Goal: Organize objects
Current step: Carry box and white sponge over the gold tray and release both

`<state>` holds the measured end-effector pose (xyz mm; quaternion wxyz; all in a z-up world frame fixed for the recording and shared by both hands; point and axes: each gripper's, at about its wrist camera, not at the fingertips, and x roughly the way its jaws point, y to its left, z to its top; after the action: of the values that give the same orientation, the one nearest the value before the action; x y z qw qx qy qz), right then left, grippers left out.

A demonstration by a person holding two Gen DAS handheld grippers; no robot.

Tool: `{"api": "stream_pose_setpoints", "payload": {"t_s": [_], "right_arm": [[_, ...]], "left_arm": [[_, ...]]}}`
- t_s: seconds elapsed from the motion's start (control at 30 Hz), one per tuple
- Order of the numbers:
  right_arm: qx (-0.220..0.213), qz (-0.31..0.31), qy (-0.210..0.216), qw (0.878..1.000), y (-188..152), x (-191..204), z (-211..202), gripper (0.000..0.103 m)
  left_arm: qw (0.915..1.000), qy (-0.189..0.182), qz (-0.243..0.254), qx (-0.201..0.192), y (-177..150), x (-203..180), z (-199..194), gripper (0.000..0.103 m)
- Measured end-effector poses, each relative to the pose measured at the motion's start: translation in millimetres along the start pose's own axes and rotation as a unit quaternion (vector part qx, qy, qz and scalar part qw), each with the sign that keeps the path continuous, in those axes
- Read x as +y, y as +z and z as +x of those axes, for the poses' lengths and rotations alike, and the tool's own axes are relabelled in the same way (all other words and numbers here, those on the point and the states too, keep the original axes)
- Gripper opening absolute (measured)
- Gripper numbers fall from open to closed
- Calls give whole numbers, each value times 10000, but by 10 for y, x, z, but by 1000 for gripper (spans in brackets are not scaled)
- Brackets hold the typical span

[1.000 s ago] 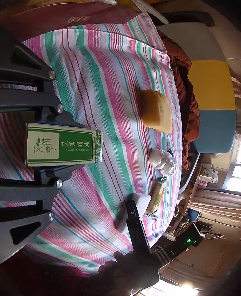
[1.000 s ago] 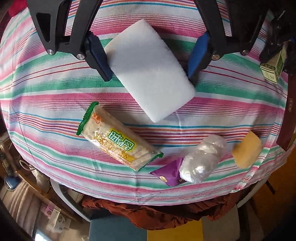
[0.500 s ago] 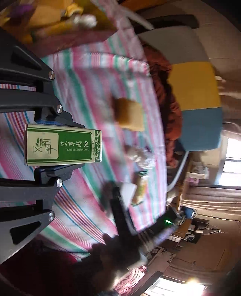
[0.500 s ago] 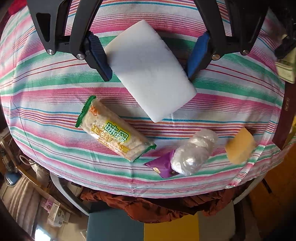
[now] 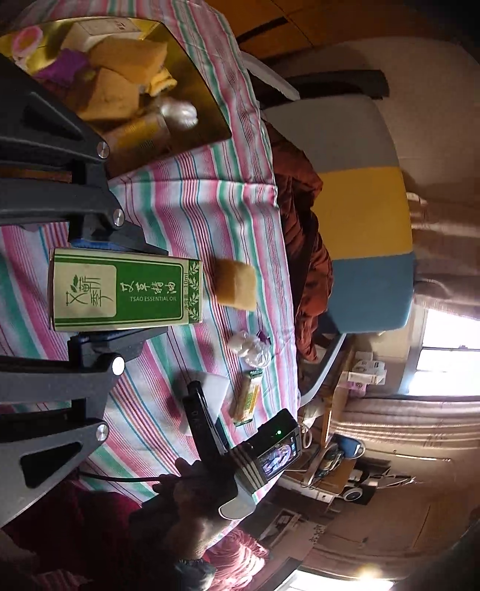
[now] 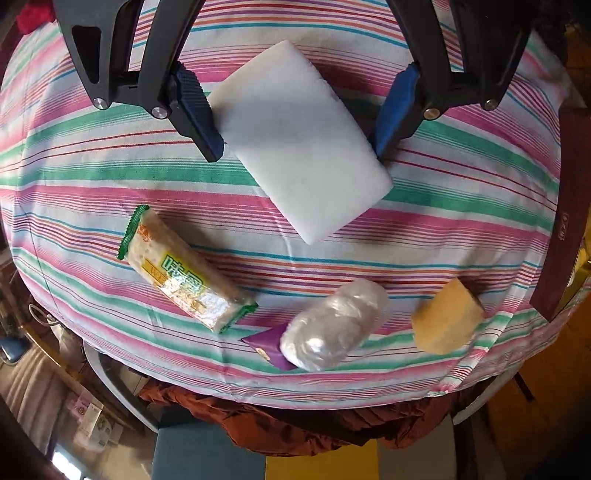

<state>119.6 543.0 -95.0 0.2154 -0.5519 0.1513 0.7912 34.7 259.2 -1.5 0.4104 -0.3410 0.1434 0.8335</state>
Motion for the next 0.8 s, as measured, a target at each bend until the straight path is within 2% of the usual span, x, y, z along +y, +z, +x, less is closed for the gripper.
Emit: {"api": "stream_pose_setpoints", "payload": {"t_s": [0.1,0.43,0.63,0.8], "right_arm": [[-61,-13,117,9999,-45,182,-124,81],[-449,133,1171,9920,-15,1098,-481,83],[-689,26,1720,9827,31,1685,-675,84],[-863,-339,2147,9723,28,2175,-889,85]], "left_arm": [[9999,7,-109,-22,-49,75,-74,31],[9979,67,-649,4,-280,487,-270,31],[9934,306,-1099,-148,-426,897,-529,31],[9850,674,-1578,-197,-525,1387,-664,31]]}}
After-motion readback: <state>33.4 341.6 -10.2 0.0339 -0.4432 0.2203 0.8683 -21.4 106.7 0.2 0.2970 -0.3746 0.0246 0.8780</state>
